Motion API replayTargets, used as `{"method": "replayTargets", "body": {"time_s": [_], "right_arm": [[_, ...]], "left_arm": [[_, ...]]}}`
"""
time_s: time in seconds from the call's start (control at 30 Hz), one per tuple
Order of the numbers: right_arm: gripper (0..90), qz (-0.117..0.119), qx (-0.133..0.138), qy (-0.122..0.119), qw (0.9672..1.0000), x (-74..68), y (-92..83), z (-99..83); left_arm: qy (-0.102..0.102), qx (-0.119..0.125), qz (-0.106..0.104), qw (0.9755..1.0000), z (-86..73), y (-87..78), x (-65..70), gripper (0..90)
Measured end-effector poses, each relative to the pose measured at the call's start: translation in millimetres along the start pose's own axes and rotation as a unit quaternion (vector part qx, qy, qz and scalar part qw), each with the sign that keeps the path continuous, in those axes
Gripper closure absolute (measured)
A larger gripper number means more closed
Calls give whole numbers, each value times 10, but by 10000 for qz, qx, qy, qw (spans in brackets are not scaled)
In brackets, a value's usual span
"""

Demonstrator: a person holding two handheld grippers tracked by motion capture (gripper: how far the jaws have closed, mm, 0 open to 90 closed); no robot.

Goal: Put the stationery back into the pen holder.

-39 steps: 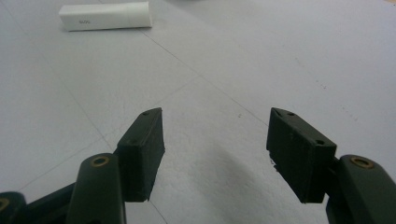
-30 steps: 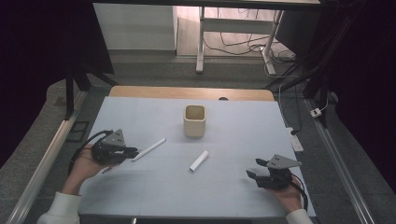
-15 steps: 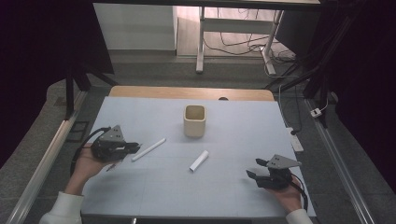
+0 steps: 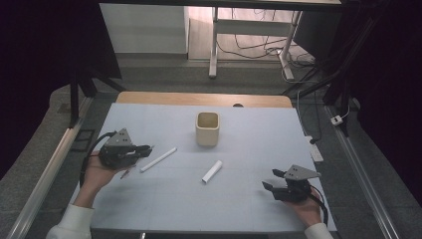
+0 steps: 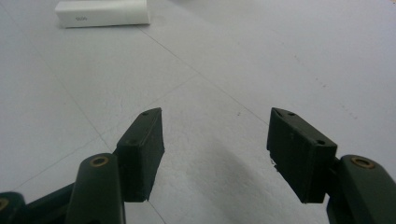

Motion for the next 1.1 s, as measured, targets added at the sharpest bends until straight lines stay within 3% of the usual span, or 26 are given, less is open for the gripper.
{"method": "replayTargets", "body": {"time_s": [0.97, 1.1], "right_arm": [[358, -31, -15, -12, 10000, 4, -1, -2], [357, -81, -8, 24, 10000, 15, -22, -5]], "left_arm": [[-90, 329, 135, 9993, 200, 109, 37, 796], [-162, 553, 149, 9982, 267, 71, 11, 796]]}}
Point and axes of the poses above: each handheld gripper's, and its own axes: y roughly forward along the jaws, z roughly out of its top, x roughly to its right, the point moved 7 cm from there along y, roughly forward along the jaws, and after that the axes turned 2 degrees about -z, right-handed, at the moved point
